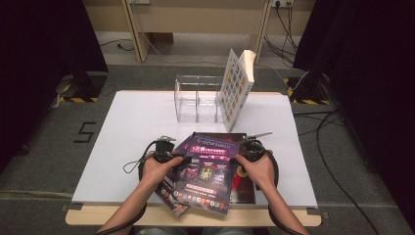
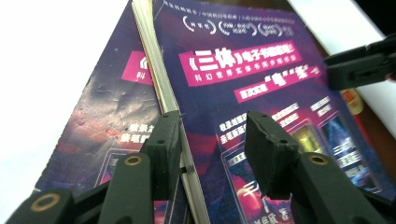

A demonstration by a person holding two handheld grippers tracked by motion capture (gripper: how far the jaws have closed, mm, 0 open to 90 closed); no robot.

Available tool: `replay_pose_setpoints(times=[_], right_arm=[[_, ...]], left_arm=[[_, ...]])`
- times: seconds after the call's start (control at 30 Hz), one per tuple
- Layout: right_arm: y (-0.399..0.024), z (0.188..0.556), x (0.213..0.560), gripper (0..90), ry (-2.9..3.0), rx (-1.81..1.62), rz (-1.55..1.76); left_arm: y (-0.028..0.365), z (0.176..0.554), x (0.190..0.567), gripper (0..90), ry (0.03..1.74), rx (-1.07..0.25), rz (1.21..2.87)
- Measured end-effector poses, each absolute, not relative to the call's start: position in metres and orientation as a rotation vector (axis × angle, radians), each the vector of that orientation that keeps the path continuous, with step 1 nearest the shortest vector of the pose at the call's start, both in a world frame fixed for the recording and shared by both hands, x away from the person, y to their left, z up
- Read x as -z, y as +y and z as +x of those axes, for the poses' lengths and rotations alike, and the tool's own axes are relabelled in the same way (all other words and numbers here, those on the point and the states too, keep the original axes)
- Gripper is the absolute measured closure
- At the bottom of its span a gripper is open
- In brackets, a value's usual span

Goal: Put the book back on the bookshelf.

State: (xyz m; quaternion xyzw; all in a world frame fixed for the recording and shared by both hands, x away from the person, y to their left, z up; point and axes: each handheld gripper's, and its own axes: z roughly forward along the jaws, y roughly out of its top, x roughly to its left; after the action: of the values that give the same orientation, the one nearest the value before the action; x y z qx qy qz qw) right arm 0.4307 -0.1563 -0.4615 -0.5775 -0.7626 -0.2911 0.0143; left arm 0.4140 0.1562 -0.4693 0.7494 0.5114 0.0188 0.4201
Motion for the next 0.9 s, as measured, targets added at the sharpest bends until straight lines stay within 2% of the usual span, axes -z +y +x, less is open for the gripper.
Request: replay_pose_setpoints(times=[0.37,0.6,0.9], right_arm=[[-0.156,0.431,0.461,58.3,-2.378,0.902,-1.795],[-0.156,0.432,0.462,57.5,-2.386,0.906,-1.786],[-0.156,0.433,0.462,56.3,-2.388,0.911,-1.788]], left_arm=[[0.152,0.425,0.472,55.2,1.317,-0.050,1.832],[0.150,0.430,0.468,58.5,1.316,0.005,1.741],[0.143,0.435,0.473,58.4,1.322,0.028,1.767]])
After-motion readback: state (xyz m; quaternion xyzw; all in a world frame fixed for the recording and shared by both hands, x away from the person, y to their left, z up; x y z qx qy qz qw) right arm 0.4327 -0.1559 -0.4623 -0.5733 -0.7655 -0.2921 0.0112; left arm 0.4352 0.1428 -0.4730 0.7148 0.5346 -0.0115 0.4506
